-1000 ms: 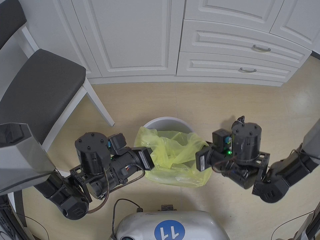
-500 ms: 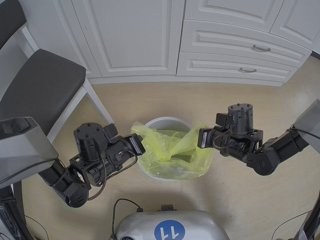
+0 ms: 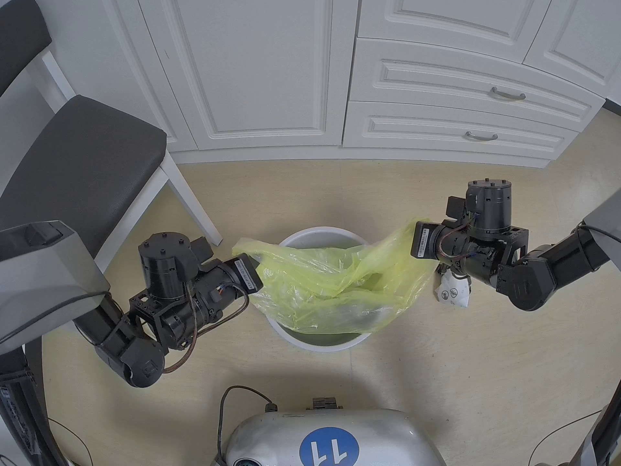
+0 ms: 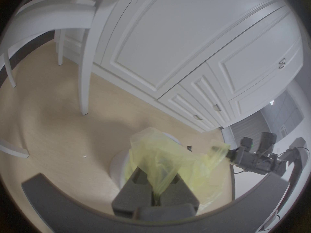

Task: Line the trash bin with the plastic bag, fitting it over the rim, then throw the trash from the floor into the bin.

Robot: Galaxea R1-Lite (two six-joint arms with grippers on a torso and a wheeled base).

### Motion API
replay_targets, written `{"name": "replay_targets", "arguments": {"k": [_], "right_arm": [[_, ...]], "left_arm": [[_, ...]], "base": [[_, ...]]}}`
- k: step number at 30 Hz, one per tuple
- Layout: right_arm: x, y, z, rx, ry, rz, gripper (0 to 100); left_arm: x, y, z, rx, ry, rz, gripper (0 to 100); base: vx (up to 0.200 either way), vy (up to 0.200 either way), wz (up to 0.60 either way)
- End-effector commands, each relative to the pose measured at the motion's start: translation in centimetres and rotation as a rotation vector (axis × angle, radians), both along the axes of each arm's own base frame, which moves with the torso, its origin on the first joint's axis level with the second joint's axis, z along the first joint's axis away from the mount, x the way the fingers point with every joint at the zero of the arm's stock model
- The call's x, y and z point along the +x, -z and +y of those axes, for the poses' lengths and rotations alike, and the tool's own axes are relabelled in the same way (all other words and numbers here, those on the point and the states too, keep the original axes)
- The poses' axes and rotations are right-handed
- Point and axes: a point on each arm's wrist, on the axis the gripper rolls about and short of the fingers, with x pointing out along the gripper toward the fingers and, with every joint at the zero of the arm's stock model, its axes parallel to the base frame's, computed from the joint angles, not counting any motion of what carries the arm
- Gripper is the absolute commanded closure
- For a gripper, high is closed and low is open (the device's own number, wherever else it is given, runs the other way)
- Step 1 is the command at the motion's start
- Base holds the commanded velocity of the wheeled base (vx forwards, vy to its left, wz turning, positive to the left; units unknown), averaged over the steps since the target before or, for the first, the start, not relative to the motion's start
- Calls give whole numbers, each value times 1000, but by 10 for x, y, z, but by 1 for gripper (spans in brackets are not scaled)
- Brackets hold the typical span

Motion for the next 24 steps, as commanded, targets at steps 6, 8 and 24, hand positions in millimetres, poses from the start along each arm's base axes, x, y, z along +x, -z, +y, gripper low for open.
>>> {"name": "replay_targets", "arguments": {"k": [6,8,24], "right_arm": [[1,-3,-2,-29,15,52,100],[-4,-4,-7,-50,20,69,100],[-36,5,-27,-312,-79,177,100]], "left_arm": [[6,2,13,40,-32,68,100],[4,1,14,43,-31,68,100],[-19,10,17,197,42,73,100]], "base": [[0,0,0],[0,0,0],[0,0,0]]}}
